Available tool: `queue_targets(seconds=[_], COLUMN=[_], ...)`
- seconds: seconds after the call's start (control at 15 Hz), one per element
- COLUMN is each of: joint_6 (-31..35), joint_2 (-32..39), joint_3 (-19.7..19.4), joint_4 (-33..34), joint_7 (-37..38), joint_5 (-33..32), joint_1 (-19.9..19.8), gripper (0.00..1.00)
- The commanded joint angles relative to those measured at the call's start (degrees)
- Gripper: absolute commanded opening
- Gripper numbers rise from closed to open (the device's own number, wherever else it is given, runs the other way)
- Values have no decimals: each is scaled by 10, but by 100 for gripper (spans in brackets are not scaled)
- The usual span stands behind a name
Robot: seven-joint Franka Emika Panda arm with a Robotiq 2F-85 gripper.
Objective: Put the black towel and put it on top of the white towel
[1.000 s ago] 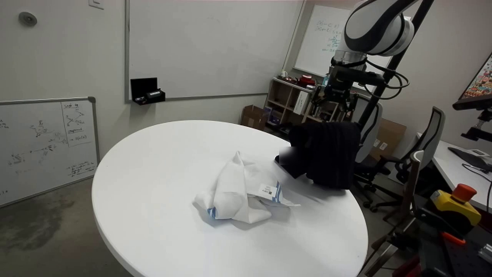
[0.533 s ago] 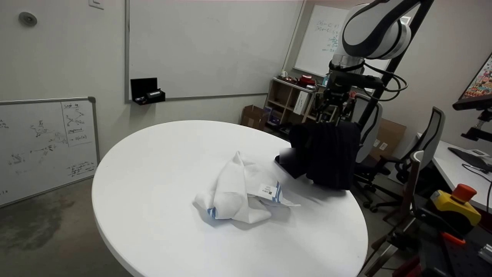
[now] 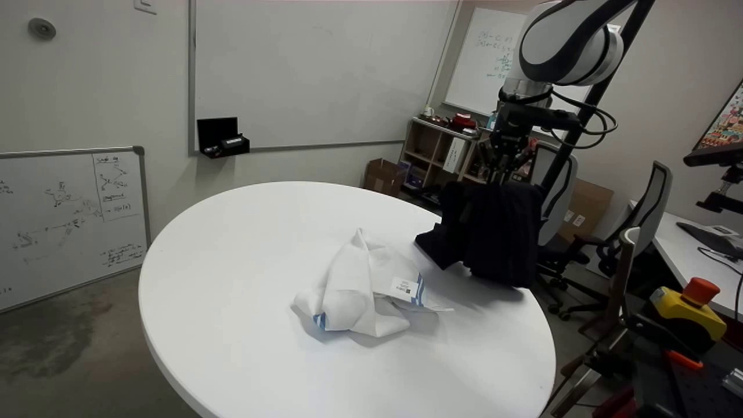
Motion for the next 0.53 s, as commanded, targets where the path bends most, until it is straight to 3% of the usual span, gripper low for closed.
queue_targets(seconds=[0.0, 0.47], joint_6=[-12, -69], joint_2=[2, -41], joint_3=[-1, 17], joint_4=[1, 14], joint_7=[8, -25], joint_5=[-3, 60], joint_1=[6, -18], gripper=[4, 4])
